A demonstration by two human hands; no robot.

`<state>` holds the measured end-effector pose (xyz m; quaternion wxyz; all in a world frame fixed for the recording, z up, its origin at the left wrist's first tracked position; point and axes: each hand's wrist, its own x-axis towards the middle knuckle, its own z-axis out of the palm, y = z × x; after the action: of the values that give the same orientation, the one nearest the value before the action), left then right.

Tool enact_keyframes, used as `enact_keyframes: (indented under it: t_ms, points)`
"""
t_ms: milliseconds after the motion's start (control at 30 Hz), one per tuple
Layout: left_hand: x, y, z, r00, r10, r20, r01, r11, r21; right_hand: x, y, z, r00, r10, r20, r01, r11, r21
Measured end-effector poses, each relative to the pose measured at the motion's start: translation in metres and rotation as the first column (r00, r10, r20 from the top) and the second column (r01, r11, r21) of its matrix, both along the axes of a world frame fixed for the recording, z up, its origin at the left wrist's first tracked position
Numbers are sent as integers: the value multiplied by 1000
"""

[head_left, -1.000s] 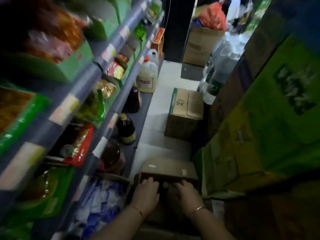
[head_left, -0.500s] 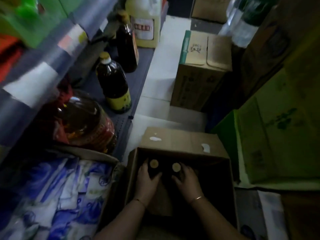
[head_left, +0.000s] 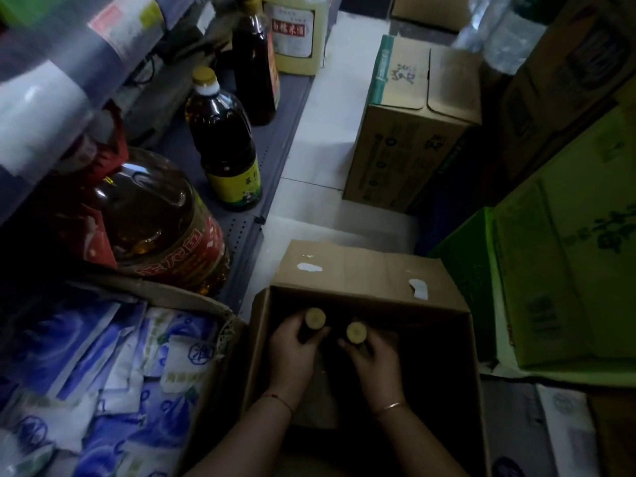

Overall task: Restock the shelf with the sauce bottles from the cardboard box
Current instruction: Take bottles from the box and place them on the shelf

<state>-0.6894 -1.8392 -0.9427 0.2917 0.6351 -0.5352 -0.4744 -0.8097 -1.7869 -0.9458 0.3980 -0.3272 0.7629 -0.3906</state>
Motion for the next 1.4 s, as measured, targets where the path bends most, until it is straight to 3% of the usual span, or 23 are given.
enact_keyframes:
  t_ms: [233,400,533,667,800,900,1100,1400]
  points:
    - [9,-1,131,995,-104,7,104,989,-108,1,8,129,999,-11,36,13,999,-52]
    - [15,-9,290,988,-153,6,151,966,-210,-2,2,290,1000,31,-7,-31,986,-165]
    - [22,-14,433,986,-154,69,169,904,-393,5,-2,421,1000,-3,-25,-3,967,-256]
    - [36,-15,565,987,-121,103,157,855,-495,21,-9,555,999,-24,22,31,915,-401]
    - [49,-3,690,996,-73,-52,32,832,-553,40,-8,678,994,16,112,51,817,-574]
    - [63,11,765,995,-27,-96,-42,753,-656,54,-10,752,993,71,99,15,735,-678]
    - [100,33,855,972,18,-234,-188,655,-732,89,-21,843,956,281,81,-103,584,-805]
    - [170,73,891,947,206,-247,-320,522,-791,163,-22,879,812,578,78,-222,429,-875]
